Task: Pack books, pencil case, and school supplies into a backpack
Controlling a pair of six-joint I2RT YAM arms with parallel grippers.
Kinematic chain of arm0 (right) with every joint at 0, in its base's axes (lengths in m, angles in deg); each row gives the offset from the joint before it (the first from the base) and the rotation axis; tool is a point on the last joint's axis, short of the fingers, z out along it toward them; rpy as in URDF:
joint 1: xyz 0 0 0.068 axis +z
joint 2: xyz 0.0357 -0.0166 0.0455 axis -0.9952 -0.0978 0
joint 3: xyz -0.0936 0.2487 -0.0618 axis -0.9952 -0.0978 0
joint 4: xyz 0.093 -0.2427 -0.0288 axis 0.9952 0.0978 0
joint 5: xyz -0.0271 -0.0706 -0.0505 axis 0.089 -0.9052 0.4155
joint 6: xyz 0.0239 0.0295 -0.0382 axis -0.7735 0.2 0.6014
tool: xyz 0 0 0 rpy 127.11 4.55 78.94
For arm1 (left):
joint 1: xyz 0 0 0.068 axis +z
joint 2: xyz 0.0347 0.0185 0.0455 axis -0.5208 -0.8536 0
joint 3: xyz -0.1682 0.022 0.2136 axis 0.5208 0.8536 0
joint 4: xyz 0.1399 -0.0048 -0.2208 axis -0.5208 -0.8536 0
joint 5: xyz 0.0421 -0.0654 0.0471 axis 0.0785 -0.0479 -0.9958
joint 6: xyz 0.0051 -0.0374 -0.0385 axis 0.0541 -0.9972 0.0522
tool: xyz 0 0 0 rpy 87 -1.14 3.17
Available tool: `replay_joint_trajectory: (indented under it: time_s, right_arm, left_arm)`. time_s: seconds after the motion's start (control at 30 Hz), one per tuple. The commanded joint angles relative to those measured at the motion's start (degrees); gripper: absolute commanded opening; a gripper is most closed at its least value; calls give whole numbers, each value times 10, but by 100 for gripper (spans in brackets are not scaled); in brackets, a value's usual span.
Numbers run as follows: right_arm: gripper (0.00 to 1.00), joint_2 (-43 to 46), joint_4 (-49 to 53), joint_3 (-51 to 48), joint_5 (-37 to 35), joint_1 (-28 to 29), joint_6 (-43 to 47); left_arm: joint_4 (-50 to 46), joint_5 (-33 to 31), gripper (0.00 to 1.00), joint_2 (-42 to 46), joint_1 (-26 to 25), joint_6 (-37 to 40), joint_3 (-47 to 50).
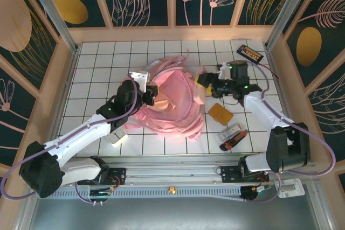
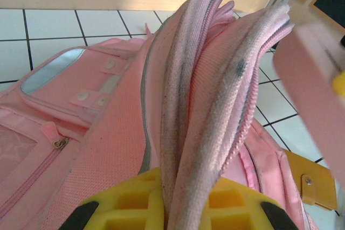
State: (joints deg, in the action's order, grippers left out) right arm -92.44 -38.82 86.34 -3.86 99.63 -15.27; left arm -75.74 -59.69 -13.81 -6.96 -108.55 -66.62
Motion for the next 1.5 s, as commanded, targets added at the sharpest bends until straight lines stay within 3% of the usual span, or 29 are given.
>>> replay_joint_trajectory:
  time_s: [0.0, 0.13, 0.67, 0.87, 1.1, 1.2, 1.3, 1.47]
  right_arm:
    - [68, 2, -136, -17, 46, 52, -84]
    - [68, -39, -148, -12, 30, 94, -80]
    - [68, -125, -174, -15, -84, 131, -125]
    - [69, -173, -230, -3, -98, 141, -176]
    - [74, -232, -318, 34, -121, 143, -221]
    - [90, -251, -329, 56, -124, 145, -221]
    - [98, -252, -328, 61, -129, 149, -216]
    - [98, -226, -322, 36, -131, 152, -204]
  left_arm:
    - [70, 14, 0, 3, 0, -16, -45]
    - [71, 14, 0, 4, 0, -18, -55]
    - [68, 13, 0, 4, 1, -18, -78]
    - [69, 25, 0, 2, 0, -23, -82]
    - [63, 23, 0, 5, 0, -20, -82]
    - [59, 22, 0, 7, 0, -18, -81]
    - [57, 20, 0, 9, 0, -15, -78]
    - [59, 19, 0, 9, 1, -14, -77]
